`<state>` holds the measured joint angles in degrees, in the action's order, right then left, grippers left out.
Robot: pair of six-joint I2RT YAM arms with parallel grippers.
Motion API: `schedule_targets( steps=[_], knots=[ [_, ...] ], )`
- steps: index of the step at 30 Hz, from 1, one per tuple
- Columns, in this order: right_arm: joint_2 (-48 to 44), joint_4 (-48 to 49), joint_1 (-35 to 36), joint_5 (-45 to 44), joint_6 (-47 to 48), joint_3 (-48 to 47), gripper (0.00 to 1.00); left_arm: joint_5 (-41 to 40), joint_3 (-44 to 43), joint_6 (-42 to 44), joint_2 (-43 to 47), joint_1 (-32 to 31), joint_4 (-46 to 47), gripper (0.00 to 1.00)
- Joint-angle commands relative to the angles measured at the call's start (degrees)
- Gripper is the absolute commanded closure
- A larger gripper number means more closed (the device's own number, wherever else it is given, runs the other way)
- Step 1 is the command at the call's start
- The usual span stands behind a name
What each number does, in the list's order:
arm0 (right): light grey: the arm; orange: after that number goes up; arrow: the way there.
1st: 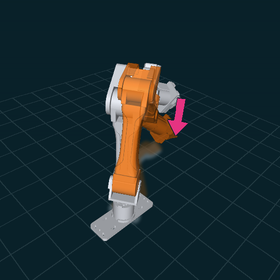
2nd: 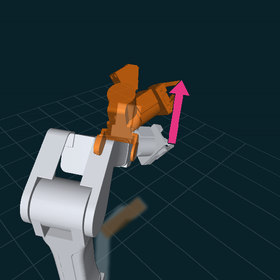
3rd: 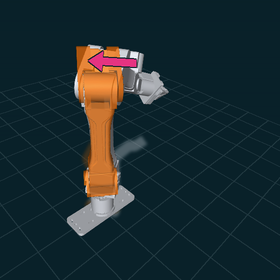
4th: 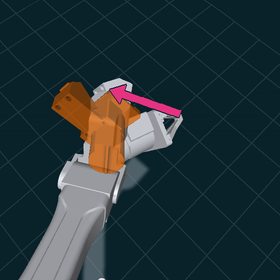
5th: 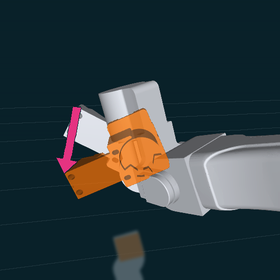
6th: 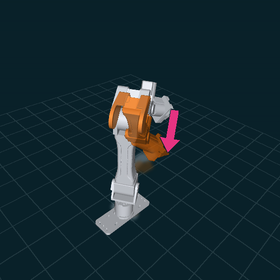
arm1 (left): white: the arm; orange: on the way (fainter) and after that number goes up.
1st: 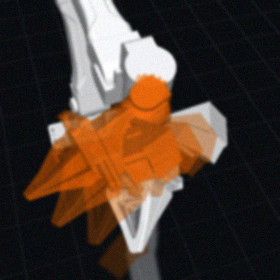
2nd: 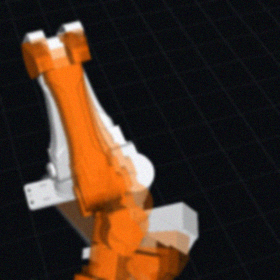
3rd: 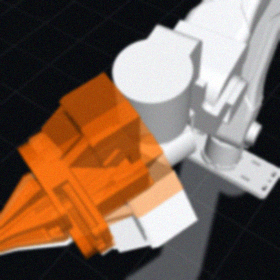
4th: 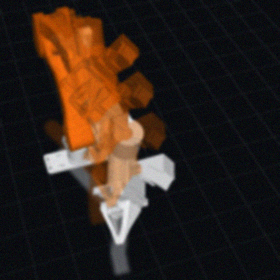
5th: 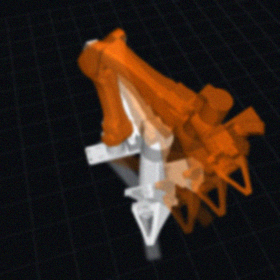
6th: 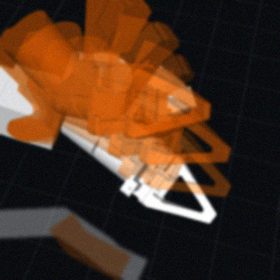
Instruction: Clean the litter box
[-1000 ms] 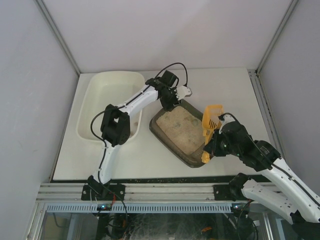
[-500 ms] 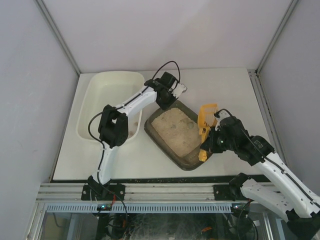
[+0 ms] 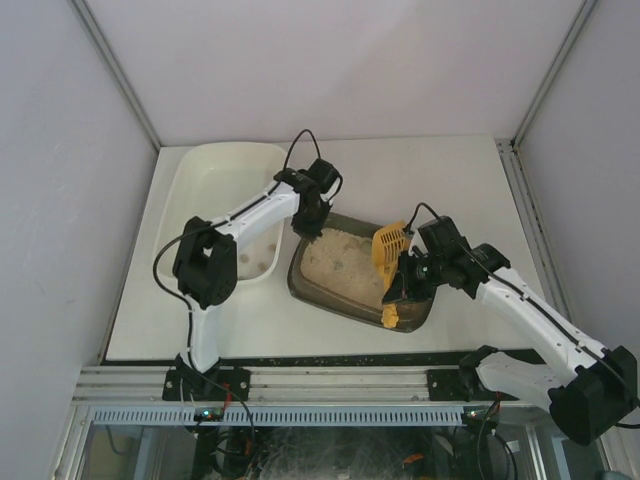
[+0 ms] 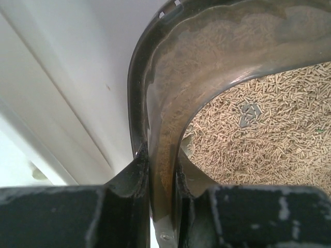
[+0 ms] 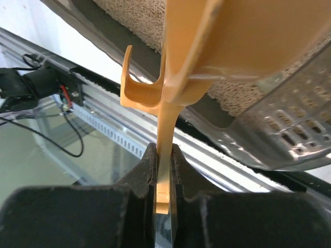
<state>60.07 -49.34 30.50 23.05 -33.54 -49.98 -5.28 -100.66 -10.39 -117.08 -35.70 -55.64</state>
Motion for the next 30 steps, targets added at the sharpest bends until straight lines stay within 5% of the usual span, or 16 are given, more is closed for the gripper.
schedule_targets(
  steps=[1,10,20,30],
  knots=[
    [1.2,-0.5,-4.0,12.1,-2.7,-3.4,1.00,9.2,4.0,-10.8,8.3,0.6,-7.8,1.00],
    [8.4,-17.5,-3.7,20.3,-7.1,-12.6,1.00,11.2,12.5,-15.8,16.1,0.7,-2.9,1.00],
    [13.7,-12.5,4.1,22.7,-20.5,-11.8,1.00,12.4,13.7,-18.8,17.4,0.7,-1.7,0.99],
    [17.8,-6.6,7.0,14.9,-28.7,-9.9,1.00,13.7,16.6,-20.5,18.2,0.6,1.8,0.99]
  ],
)
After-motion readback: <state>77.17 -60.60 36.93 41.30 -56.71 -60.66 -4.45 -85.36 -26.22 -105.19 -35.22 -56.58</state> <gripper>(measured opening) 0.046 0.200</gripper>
